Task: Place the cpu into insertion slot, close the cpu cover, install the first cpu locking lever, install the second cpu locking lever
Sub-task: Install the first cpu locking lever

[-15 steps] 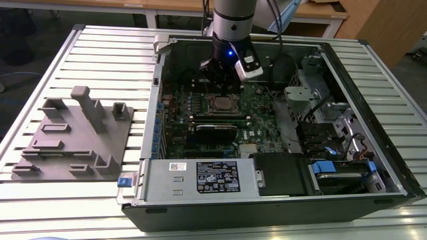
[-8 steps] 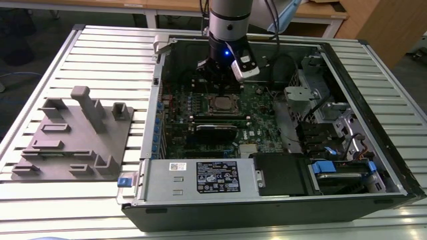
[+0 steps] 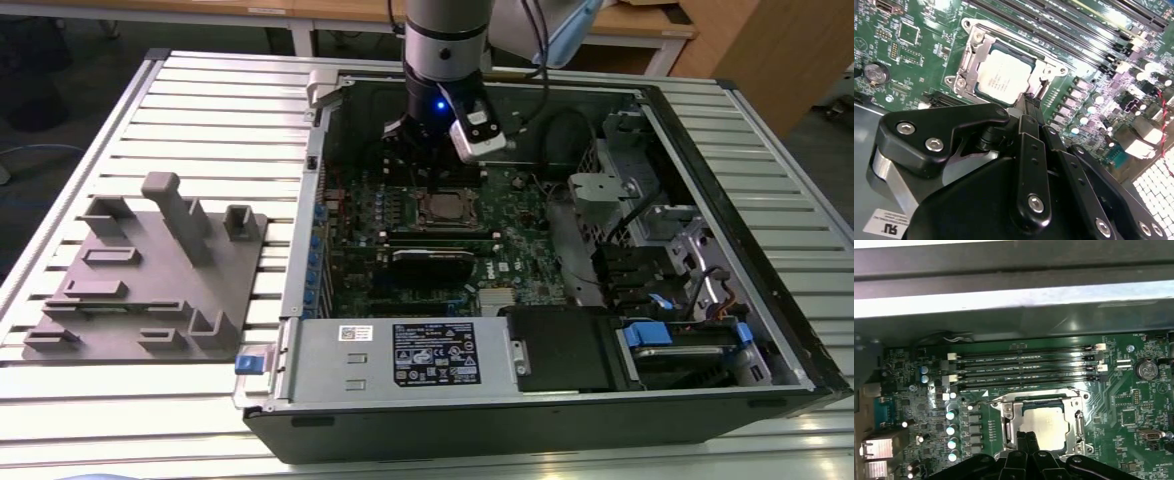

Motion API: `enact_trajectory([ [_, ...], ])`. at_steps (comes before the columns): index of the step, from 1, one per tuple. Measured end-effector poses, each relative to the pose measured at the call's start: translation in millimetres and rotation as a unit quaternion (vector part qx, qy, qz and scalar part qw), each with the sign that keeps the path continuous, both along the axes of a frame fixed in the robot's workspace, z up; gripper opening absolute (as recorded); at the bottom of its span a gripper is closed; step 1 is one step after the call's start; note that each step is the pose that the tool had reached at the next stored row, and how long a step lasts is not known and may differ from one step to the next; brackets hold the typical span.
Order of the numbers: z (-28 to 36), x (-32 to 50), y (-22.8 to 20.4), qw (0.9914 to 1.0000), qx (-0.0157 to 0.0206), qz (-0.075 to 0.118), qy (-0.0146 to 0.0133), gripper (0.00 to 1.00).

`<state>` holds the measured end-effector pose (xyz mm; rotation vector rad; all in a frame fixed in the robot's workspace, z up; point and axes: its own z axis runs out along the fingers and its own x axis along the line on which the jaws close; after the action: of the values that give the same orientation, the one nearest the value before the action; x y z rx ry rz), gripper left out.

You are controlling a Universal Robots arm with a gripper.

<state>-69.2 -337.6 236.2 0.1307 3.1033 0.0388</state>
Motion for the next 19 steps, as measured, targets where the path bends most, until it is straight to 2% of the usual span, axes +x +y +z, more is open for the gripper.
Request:
enact_trajectory([
  [9, 0.0, -16.4, 0.0, 0.99999, 0.0, 0.0, -0.0051, 0.11],
  [15, 0.0, -23.7, 0.0, 0.99998, -0.0001, 0.0, -0.0066, 0.11],
  [19, 0.1, -24.5, 0.0, 0.99998, 0.0, 0.0, -0.007, 0.11],
])
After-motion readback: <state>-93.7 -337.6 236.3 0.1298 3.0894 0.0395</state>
